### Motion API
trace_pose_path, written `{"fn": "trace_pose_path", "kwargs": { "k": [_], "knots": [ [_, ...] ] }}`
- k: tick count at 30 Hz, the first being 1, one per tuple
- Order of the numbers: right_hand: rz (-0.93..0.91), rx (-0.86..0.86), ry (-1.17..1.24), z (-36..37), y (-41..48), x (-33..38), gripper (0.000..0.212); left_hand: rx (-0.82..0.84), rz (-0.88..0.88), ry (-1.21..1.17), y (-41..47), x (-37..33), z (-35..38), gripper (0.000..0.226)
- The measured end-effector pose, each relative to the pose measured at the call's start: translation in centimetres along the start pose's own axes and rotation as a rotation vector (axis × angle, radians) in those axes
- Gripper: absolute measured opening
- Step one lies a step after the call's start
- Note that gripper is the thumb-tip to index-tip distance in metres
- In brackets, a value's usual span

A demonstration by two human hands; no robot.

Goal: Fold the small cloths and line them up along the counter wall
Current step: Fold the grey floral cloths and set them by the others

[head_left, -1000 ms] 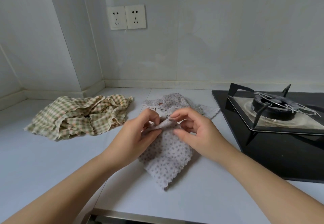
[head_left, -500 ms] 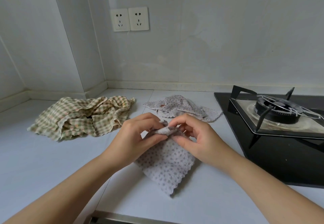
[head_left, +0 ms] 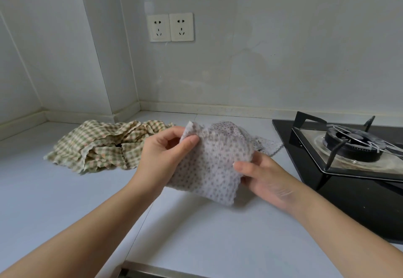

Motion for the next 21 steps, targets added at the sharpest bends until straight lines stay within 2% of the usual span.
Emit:
{"fn": "trace_pose_path", "kwargs": {
  "k": [2, 4, 8, 11, 14, 16, 19, 21],
  "knots": [
    [0.066, 0.065, 0.048, 0.2, -0.1, -0.1, 0.075, -0.08, -0.096, -0.08, 0.0, -0.1, 0.1, 0.006],
    [0.126, 0.135, -0.011, 0.6, -0.2, -0.5, 0.079, -0.12, -0.146, -0.129, 0.0, -0.1, 0.2, 0.009],
    [0.152, 0.081, -0.169, 1.0, -0.2, -1.2, 0.064, -0.126, -0.192, -0.199, 0.0, -0.1, 0.6, 0.015],
    [0.127, 0.071, -0.3, 1.2, -0.4, -1.1, 0.043, -0.13, -0.186, -0.22, 0.0, -0.1, 0.7, 0.015],
    [0.039, 0.009, -0.268, 1.4, -0.2, -1.2, 0.02, -0.147, -0.188, -0.236, 0.0, 0.3, 0.5, 0.014],
    [-0.028, -0.068, -0.205, 1.3, 0.1, -1.4, 0.017, -0.13, -0.176, -0.241, 0.2, 0.5, 0.4, 0.015],
    [-0.054, -0.164, -0.251, 0.8, 0.4, -1.4, 0.016, -0.024, -0.155, -0.211, 0.7, 0.8, 0.1, 0.008],
    [-0.054, -0.182, -0.288, 0.7, 0.3, -1.3, 0.018, 0.064, -0.164, -0.148, 1.0, 1.0, -0.3, 0.02]
  ]
}}
Point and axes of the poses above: each hand's wrist, its own y-axis towards the middle knuckle, its own z-axis out of the palm, x = y × z, the point moved 2 cm from there along y, towards the middle knuckle, and after that the axes turned 1 degree about -y, right-handed, at the moved point
